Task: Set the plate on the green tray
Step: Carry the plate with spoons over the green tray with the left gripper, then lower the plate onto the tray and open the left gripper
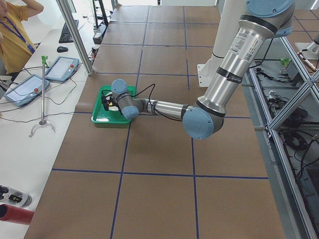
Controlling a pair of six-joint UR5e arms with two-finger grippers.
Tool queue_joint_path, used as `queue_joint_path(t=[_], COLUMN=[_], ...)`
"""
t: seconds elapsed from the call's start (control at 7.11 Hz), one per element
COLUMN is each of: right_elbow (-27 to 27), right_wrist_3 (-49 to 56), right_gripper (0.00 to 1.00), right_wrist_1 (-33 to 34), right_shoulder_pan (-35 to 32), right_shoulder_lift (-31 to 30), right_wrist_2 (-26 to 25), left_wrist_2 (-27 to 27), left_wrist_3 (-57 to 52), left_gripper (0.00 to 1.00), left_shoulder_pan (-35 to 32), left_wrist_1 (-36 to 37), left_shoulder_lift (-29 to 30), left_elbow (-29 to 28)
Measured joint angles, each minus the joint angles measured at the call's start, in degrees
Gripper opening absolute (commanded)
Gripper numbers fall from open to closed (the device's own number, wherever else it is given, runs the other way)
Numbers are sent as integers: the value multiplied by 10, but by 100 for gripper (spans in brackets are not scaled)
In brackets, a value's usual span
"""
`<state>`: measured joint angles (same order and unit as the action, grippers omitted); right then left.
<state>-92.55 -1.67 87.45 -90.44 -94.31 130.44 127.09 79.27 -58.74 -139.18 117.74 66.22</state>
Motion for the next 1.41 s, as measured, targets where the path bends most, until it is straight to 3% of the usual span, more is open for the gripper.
queue_joint_path(t=[0.56,0.7,0.84,0.98,1.41], right_elbow=[0,0,0,0,0], right_wrist_3=[1,1,0,0,0], right_gripper=[100,100,100,100,100], right_wrist_1=[0,0,0,0,0], right_shoulder_pan=[0,0,0,0,0], right_shoulder_lift=[0,0,0,0,0], right_wrist_2=[0,0,0,0,0], left_wrist_2=[-20,-21,-21,-22,-29], left_wrist_3=[-67,-69,-70,-70,-72], left_gripper=[0,15,62,79,79], left_shoulder_pan=[-1,-1,-1,-1,-11], left_wrist_1=[-8,-20,-27,-31,-29], left_shoulder_lift=[44,51,53,54,45], left_elbow=[-63,-77,-84,-87,-66])
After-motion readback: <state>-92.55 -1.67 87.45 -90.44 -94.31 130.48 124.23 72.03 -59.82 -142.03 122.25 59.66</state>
